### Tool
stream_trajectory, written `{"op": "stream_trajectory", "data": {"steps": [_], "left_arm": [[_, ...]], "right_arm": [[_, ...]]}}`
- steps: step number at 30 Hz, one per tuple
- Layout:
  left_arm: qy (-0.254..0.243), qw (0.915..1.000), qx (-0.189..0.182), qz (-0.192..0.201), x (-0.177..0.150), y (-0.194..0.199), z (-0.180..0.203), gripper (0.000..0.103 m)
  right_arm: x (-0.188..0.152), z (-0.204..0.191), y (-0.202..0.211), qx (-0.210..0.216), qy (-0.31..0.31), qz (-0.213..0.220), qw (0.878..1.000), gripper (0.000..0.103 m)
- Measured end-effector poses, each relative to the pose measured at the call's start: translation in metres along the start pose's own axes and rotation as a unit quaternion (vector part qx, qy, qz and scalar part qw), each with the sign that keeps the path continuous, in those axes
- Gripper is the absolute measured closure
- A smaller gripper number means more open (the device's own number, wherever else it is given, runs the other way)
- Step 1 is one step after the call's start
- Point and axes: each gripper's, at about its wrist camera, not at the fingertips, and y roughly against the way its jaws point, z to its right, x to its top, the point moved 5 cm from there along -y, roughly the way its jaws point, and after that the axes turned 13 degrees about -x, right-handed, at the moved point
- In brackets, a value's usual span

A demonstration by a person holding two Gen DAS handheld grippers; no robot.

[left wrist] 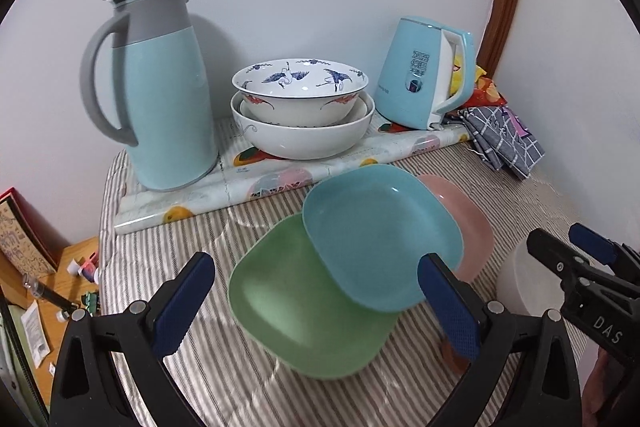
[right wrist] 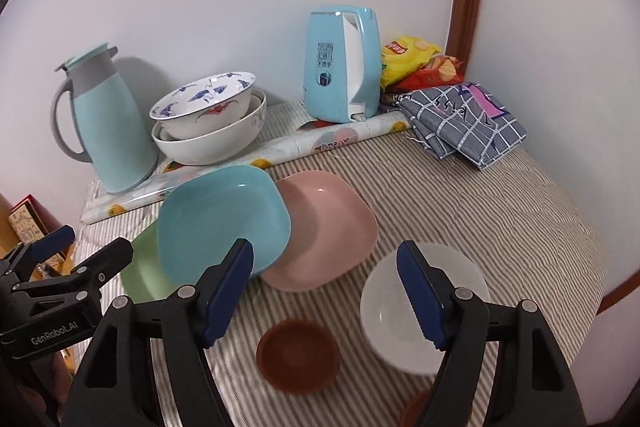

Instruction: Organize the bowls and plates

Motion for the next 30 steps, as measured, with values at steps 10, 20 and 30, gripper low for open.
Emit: {"op": "stream_trajectory", "data": {"steps": [10,20,30], "left_arm": [[0.02,0.9997,0.0,-0.016,0.007,-0.039,-0.018,0.009],[0.032,0.9988,-0.003,-0.037,0.001,-0.063,-0.026,0.019],[0.05,0.9969,-0.012,-0.06,-0.005,-0.085,-0.033,0.044]], "right_arm": [[0.007,-0.019,-0.05,0.013,0.014,-0.027,0.999,0.029],[0.008,-0.034,-0.077,0.028,0.03,-0.043,0.998,0.035],[0.004,-0.047,-0.101,0.03,0.049,-0.067,0.996,0.057]]}}
